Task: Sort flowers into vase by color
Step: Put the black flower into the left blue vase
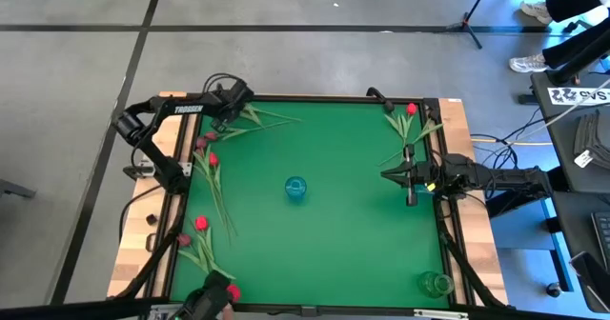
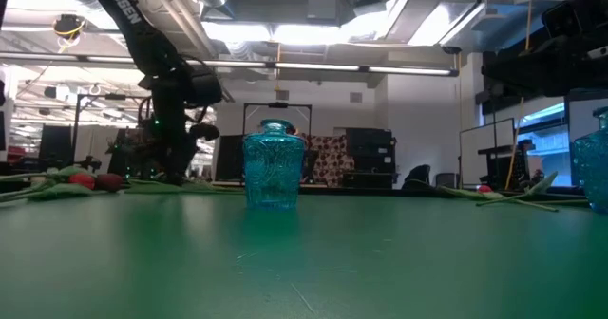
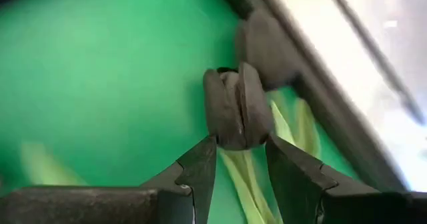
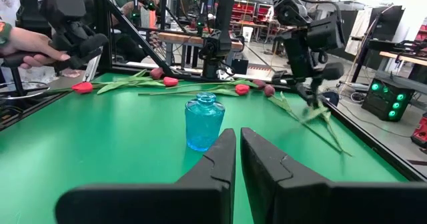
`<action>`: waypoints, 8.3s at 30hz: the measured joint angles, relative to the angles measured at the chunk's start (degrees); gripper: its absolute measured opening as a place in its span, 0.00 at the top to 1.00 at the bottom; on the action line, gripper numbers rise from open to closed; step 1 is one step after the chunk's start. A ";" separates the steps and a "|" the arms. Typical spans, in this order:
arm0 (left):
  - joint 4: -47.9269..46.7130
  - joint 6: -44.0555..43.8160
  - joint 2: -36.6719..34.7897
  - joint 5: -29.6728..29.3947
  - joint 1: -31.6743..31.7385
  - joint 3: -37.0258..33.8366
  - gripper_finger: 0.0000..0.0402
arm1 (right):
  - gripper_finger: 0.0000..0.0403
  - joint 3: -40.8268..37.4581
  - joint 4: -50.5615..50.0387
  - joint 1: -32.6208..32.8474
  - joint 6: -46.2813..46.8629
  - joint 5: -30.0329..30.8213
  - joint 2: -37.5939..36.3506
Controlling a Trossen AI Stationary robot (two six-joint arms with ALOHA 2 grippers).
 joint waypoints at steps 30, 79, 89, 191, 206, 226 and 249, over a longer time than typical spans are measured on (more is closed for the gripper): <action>-0.95 7.11 4.22 6.91 -0.55 0.47 0.68 | 0.94 -0.01 0.01 0.01 0.00 0.00 0.02; 9.64 28.17 -30.85 -1.83 -31.09 2.11 0.99 | 0.94 0.00 0.01 0.00 0.01 0.00 0.00; 37.07 64.56 -31.91 -3.78 -47.59 1.26 0.99 | 0.94 0.00 0.01 0.02 0.00 0.00 0.02; -23.72 26.61 -22.28 -15.39 -43.64 1.63 0.65 | 0.94 -0.02 0.01 0.01 0.02 0.00 0.01; -4.84 32.29 -14.79 -0.29 -13.30 1.90 0.65 | 0.94 0.00 0.00 0.02 0.02 0.00 0.02; 11.58 17.67 2.86 13.94 1.96 4.30 0.65 | 0.94 -0.01 0.01 0.01 0.01 0.00 0.01; 10.25 12.94 12.54 16.68 4.17 9.94 0.65 | 0.94 -0.02 0.02 0.00 0.02 0.00 0.00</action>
